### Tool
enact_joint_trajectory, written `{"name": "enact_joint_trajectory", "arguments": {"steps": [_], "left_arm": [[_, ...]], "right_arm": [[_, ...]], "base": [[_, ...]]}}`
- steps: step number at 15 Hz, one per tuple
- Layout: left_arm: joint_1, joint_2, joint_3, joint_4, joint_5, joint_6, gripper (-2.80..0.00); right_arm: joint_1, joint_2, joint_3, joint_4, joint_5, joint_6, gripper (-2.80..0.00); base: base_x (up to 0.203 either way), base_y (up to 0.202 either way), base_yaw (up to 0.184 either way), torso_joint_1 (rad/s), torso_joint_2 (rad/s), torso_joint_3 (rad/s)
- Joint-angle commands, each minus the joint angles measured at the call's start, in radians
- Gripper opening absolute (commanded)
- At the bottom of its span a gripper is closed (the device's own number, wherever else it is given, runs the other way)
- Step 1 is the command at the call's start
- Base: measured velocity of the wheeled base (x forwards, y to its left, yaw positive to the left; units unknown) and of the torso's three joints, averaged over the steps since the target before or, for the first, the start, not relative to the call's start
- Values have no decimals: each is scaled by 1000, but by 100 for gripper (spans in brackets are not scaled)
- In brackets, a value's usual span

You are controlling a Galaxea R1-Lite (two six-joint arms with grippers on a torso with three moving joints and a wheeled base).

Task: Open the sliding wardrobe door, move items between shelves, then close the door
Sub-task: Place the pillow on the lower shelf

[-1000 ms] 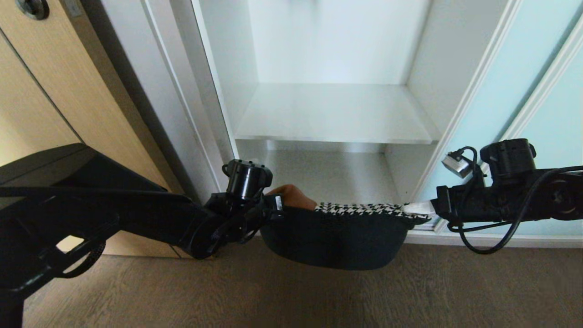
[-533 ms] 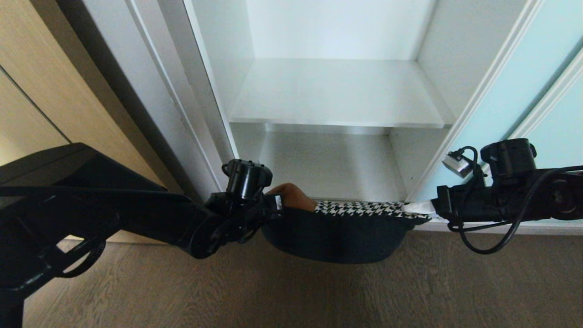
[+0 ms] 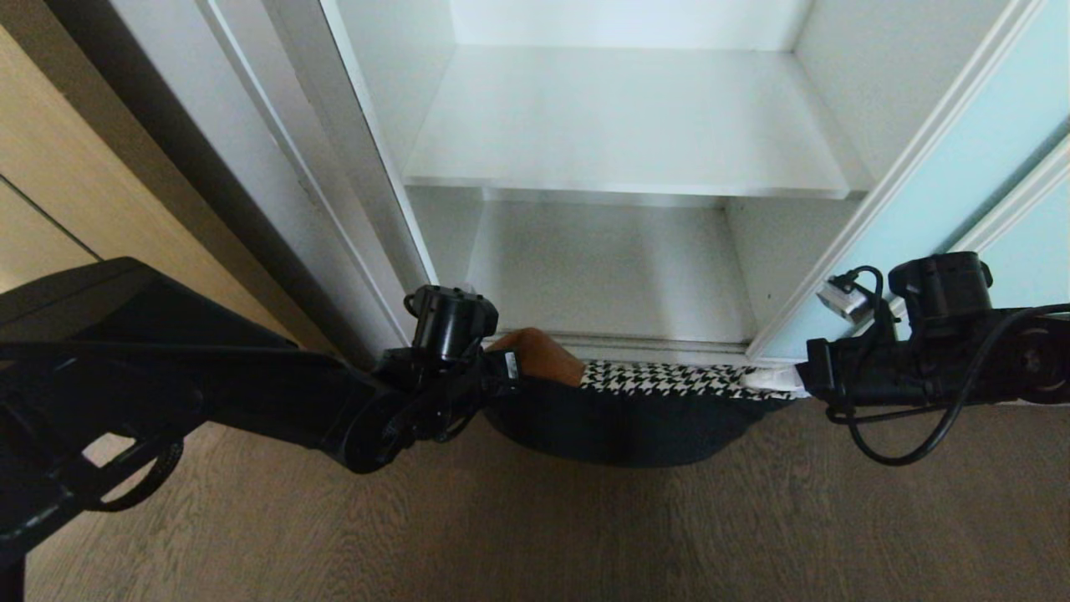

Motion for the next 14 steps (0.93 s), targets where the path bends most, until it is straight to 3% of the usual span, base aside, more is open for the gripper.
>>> {"name": "enact_joint_trajectory", "arguments": {"steps": [1, 9, 14], "left_arm": [[0, -6, 2, -4, 3, -4, -280], [0, 2, 4, -23, 10, 2, -280], [1, 14, 18, -107, 12, 7, -280]], "right_arm": [[0, -5, 1, 0, 5, 2, -280], [0, -6, -3, 2, 5, 3, -280], [1, -12, -2, 6, 5, 3, -280]], "base": [[0, 0, 0, 2, 11, -189], [0, 0, 0, 3, 3, -191], [0, 0, 0, 2, 2, -29]]}}
